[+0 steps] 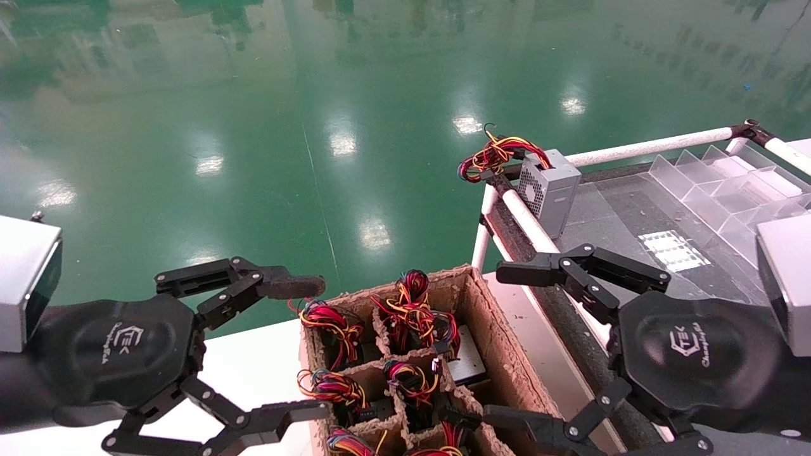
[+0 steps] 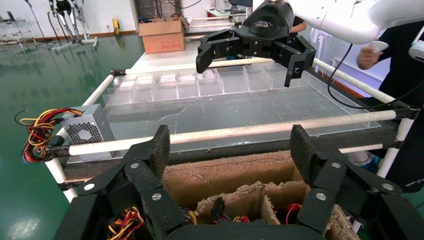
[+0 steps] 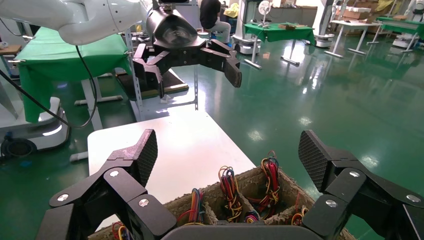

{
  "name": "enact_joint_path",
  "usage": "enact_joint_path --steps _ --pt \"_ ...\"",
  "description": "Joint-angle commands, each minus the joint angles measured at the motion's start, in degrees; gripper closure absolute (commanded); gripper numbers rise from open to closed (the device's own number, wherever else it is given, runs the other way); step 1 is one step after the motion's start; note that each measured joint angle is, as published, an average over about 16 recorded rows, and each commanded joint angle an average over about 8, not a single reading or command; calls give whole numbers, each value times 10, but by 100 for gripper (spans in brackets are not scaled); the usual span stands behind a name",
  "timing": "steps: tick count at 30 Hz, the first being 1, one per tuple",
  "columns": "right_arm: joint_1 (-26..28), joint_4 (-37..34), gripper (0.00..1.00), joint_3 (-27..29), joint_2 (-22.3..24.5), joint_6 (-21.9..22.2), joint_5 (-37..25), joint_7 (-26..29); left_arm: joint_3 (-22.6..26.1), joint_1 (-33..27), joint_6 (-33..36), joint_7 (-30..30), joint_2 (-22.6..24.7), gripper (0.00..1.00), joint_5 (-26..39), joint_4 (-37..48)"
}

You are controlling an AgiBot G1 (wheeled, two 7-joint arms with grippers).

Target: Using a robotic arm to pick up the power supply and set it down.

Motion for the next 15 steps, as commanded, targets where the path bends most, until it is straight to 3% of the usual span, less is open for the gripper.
enact_joint_path --steps 1,15 --pt "0 0 0 0 0 0 0 0 0 0 0 0 0 100 0 0" --pt "0 0 0 0 0 0 0 0 0 0 0 0 0 100 0 0"
